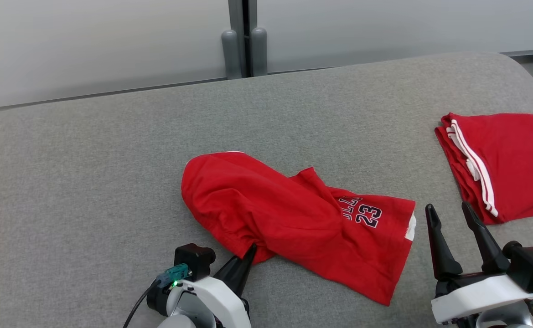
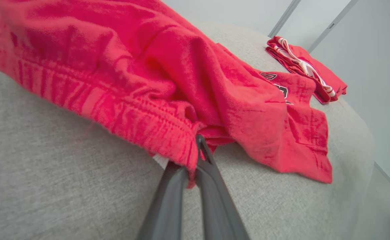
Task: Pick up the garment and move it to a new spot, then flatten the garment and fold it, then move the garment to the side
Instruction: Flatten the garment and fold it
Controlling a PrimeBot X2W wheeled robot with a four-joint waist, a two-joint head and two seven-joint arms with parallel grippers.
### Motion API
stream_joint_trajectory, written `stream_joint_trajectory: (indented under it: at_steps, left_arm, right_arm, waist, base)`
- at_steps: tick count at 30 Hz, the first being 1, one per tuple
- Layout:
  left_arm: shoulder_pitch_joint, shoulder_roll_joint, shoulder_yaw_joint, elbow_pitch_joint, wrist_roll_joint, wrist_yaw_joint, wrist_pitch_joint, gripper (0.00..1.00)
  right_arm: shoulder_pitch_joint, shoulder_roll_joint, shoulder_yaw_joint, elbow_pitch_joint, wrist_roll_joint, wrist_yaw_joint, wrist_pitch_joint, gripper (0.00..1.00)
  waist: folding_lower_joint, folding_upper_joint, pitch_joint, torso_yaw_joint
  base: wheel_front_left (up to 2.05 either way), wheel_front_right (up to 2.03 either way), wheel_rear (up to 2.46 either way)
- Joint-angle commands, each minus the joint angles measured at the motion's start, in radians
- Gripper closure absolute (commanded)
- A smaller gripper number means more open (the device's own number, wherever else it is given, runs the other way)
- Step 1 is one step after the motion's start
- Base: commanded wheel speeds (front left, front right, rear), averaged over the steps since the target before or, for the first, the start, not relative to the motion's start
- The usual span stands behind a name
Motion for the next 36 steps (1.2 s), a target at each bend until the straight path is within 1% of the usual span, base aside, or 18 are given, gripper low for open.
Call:
stream_joint_trajectory:
  at_steps: [1,4,7,10,16,17,21,23,26,30,36]
  left_arm:
    - [-0.012,0.014,0.003,-0.010,-0.008,-0.003,-0.010,1.00]
    - [0.001,0.029,0.007,-0.066,-0.008,0.008,0.001,1.00]
    - [0.032,0.063,0.008,-0.161,-0.001,0.029,0.033,1.00]
    - [0.069,0.110,0.010,-0.295,0.003,0.058,0.080,1.00]
    - [0.170,0.209,0.050,-0.594,0.001,0.137,0.163,1.00]
    - [0.170,0.209,0.050,-0.594,0.001,0.137,0.163,1.00]
    - [0.211,0.259,0.081,-0.763,0.000,0.182,0.211,1.00]
    - [0.224,0.275,0.098,-0.819,-0.003,0.203,0.231,1.00]
    - [0.228,0.295,0.124,-0.853,-0.007,0.227,0.248,1.00]
    - [0.221,0.300,0.156,-0.815,-0.023,0.241,0.250,1.00]
    - [0.184,0.286,0.188,-0.703,-0.054,0.228,0.218,1.00]
  right_arm:
    - [0.001,0.001,-0.006,0.003,0.000,0.000,-0.007,0.00]
    - [0.010,0.002,-0.020,0.007,-0.001,0.000,-0.008,0.00]
    - [0.011,0.004,-0.027,0.006,0.002,0.000,-0.007,0.00]
    - [0.015,0.006,-0.035,0.008,0.004,0.000,-0.007,0.00]
    - [0.025,0.011,-0.056,0.007,0.005,0.000,-0.010,0.00]
    - [0.025,0.011,-0.056,0.007,0.005,0.000,-0.010,0.00]
    - [0.025,0.014,-0.060,0.007,0.008,0.000,-0.008,0.00]
    - [0.019,0.014,-0.057,0.004,0.008,0.000,-0.007,0.00]
    - [0.004,0.016,-0.047,-0.002,0.007,0.000,-0.004,0.00]
    - [-0.014,0.017,-0.037,0.000,0.009,0.000,-0.005,0.00]
    - [-0.040,0.018,-0.040,0.001,0.005,0.000,-0.011,0.00]
  waist:
    - [0.0000,0.0000,-0.002,0.013]
    - [0.0000,0.0000,-0.007,0.037]
    - [0.0000,0.0000,-0.010,0.065]
    - [0.0000,0.0000,-0.016,0.095]
    - [0.0000,0.0000,-0.029,0.154]
    - [0.0000,0.0000,-0.029,0.154]
    - [0.0000,0.0000,-0.034,0.180]
    - [0.0000,0.0000,-0.031,0.184]
    - [0.0000,0.0000,-0.019,0.181]
    - [0.0000,0.0000,0.005,0.158]
    - [0.0000,0.0000,0.062,0.110]
  base:
    - [0.00,0.00,0.00]
    - [0.00,0.00,0.00]
    - [0.00,0.00,0.00]
    - [0.00,0.00,0.00]
    - [0.00,0.00,0.00]
    - [0.00,0.00,0.00]
    - [0.00,0.00,0.00]
    - [0.00,0.00,0.00]
    - [0.00,0.00,0.00]
    - [0.00,0.00,0.00]
    - [0.00,0.00,0.00]
